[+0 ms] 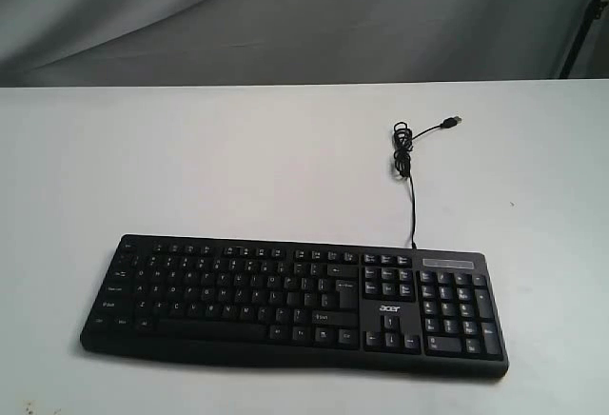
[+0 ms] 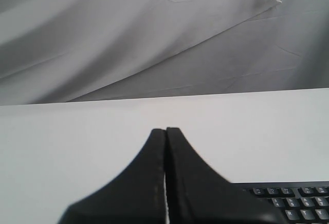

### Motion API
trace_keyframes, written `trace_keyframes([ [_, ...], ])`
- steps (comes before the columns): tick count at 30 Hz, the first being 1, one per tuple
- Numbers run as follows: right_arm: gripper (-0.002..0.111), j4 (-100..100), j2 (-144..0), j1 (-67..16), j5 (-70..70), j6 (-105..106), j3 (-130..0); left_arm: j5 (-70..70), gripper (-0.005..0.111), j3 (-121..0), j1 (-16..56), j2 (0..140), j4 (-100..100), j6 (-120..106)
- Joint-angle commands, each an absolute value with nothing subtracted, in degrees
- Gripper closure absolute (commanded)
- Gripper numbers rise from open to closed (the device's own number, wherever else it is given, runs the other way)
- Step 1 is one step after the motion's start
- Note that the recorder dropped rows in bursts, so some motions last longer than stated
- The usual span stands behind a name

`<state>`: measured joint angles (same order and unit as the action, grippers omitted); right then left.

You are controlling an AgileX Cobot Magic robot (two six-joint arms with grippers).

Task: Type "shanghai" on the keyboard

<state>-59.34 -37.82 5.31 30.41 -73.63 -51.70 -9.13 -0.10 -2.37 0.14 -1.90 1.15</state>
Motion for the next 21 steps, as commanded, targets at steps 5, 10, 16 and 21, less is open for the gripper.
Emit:
trace_keyframes([
  [5, 0.108, -99.9, -55.5, 5.7, 28.4, -108.4, -76.4, -8.8, 0.107, 0.0, -2.0, 0.0, -1.8, 1.3],
  [10, 0.108, -99.9, -63.2, 6.1, 31.7, -111.2, -86.4, -8.8, 0.107, 0.0, -2.0, 0.0, -1.8, 1.3],
  [16, 0.108, -99.9, -68.4, 6.1, 16.8, -88.9, -89.5, -8.8, 0.107, 0.0, -2.0, 0.0, -1.8, 1.3],
  [21, 0.108, -99.9, -68.4, 6.1, -17.5, -57.5, -88.4, -8.8, 0.107, 0.0, -2.0, 0.0, -1.8, 1.3],
])
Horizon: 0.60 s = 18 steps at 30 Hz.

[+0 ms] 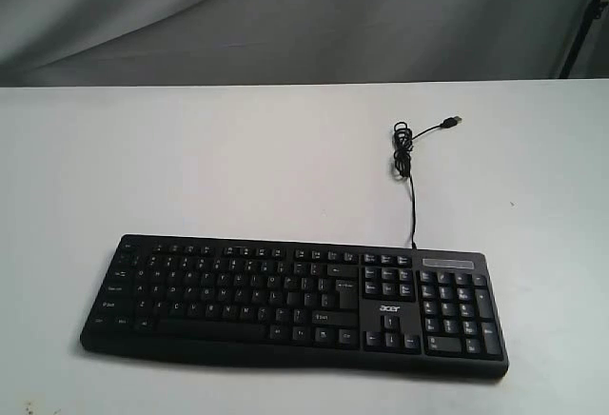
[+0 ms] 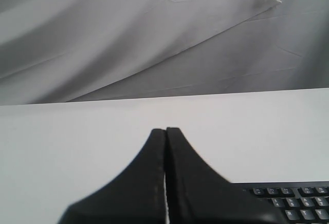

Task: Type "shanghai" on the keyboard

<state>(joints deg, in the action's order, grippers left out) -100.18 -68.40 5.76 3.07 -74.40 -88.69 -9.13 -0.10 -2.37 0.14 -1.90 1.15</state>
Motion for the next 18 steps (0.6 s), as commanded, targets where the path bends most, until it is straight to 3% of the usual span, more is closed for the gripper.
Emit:
trace_keyframes([
  [1, 0.108, -99.9, -68.5, 6.1, -21.1, -53.7, -88.4, -8.8, 0.107, 0.0, -2.0, 0.0, -1.8, 1.3],
  [6, 0.108, -83.8, -70.6, 6.1, -24.9, -45.0, -92.8, -8.8, 0.107, 0.0, -2.0, 0.0, -1.8, 1.3],
  [11, 0.108, -37.6, -81.0, 7.4, -37.3, -11.1, -107.6, -8.8, 0.107, 0.0, -2.0, 0.0, -1.8, 1.3],
  [18, 0.108, 4.3, -88.3, 7.5, -49.8, 23.9, -115.4, -8.8, 0.107, 0.0, -2.0, 0.0, -1.8, 1.3],
])
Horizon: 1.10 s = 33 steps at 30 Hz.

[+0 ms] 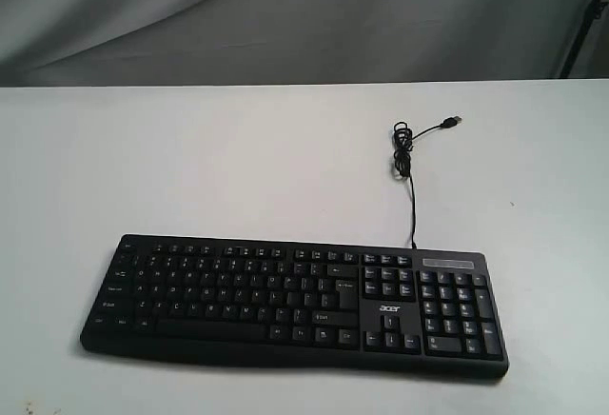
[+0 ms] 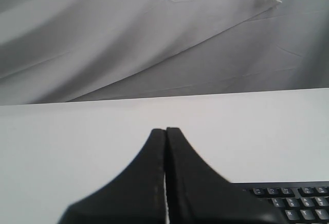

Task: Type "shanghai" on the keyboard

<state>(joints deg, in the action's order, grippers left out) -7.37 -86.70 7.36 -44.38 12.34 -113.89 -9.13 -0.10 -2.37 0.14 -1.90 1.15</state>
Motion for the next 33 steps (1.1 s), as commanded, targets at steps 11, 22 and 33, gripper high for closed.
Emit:
trace_keyframes([
  [11, 0.108, 45.5, -96.1, 4.5, -70.0, 52.0, -115.3, -8.8, 0.107, 0.0, -2.0, 0.0, -1.8, 1.3],
  [22, 0.108, 35.0, -99.9, -14.1, -64.8, 55.8, -101.2, -8.8, 0.107, 0.0, -2.0, 0.0, -1.8, 1.3],
  [33, 0.108, 35.7, -110.3, -32.2, -57.3, 55.6, -96.4, -8.8, 0.107, 0.0, -2.0, 0.0, -1.8, 1.3],
])
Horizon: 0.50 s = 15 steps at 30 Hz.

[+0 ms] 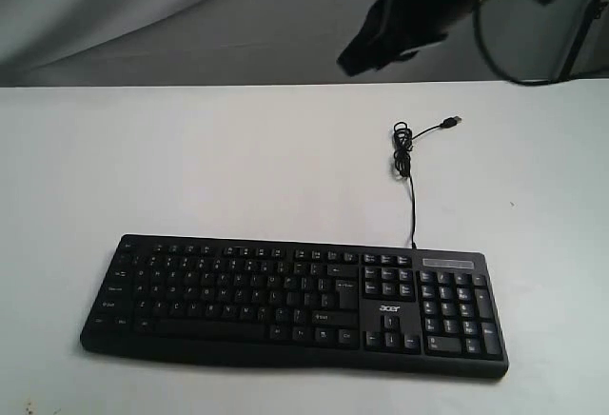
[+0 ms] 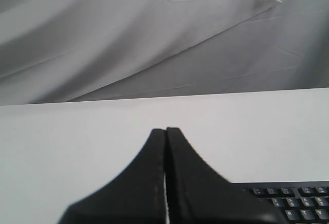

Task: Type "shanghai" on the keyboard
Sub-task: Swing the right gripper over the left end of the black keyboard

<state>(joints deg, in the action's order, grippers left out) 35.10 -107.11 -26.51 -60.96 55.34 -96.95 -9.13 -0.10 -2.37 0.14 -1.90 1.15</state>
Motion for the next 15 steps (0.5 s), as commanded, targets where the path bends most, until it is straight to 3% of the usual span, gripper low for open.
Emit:
trace_keyframes([
  [1, 0.108, 35.7, -111.4, -34.3, -55.5, 55.6, -96.4, -8.8, 0.107, 0.0, -2.0, 0.0, -1.8, 1.3],
  [8, 0.108, 35.7, -117.0, -47.8, -40.9, 55.3, -96.4, -8.8, 0.107, 0.0, -2.0, 0.0, -1.8, 1.3],
  [15, 0.108, 35.4, -120.1, -54.8, -34.7, 54.6, -96.4, -8.8, 0.107, 0.0, -2.0, 0.0, -1.8, 1.3],
])
